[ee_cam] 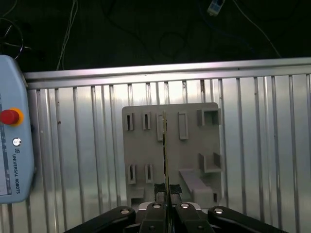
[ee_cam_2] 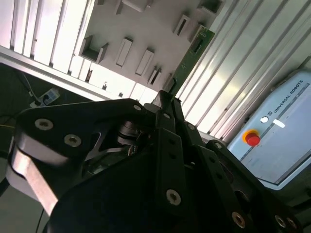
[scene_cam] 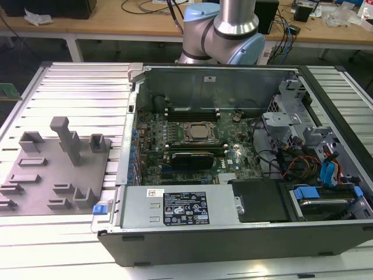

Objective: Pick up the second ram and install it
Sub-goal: 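Pick up the second ram and move it above second insertion slot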

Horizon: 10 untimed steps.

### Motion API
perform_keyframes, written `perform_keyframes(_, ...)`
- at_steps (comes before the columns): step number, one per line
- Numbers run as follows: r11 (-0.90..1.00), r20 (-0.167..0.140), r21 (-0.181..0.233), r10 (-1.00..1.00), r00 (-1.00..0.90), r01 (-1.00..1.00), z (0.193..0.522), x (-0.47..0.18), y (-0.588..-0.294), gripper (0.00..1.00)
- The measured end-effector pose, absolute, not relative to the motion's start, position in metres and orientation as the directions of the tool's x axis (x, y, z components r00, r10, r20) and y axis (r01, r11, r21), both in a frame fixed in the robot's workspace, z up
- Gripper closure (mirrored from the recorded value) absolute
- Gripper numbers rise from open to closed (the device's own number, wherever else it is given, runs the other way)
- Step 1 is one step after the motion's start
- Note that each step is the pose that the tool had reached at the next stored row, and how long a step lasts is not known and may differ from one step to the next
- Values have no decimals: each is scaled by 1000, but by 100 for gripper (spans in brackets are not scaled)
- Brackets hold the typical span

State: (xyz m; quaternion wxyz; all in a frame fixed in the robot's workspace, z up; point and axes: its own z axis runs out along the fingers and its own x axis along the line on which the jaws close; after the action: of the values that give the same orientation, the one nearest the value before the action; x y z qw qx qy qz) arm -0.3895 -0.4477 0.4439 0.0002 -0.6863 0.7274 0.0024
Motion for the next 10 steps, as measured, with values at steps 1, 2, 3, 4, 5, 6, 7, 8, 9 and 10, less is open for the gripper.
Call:
perform_keyframes(1, 58, -4, 3, -998, -58, -998, 444, -389, -447, 87)
perform_keyframes(2, 58, -5, 4, -998, -58, -998, 445, -389, -446, 87)
perform_keyframes(3, 58, -14, 4, -998, -58, -998, 445, -389, -445, 87)
perform_keyframes(4, 58, -25, 5, -998, -58, -998, 445, -389, -444, 87)
perform_keyframes(5, 57, -32, 7, -998, -58, -998, 445, -389, -442, 87)
perform_keyframes(6, 55, -33, 9, -998, -55, -998, 445, -388, -437, 87)
perform_keyframes(7, 54, -33, 10, -998, -54, -999, 445, -386, -433, 87)
perform_keyframes(8, 53, -33, 11, -998, -54, -999, 445, -385, -431, 87)
perform_keyframes(9, 53, -33, 11, -998, -53, -999, 445, -384, -429, 87)
perform_keyframes(10, 52, -33, 13, -998, -52, -999, 445, -382, -426, 87)
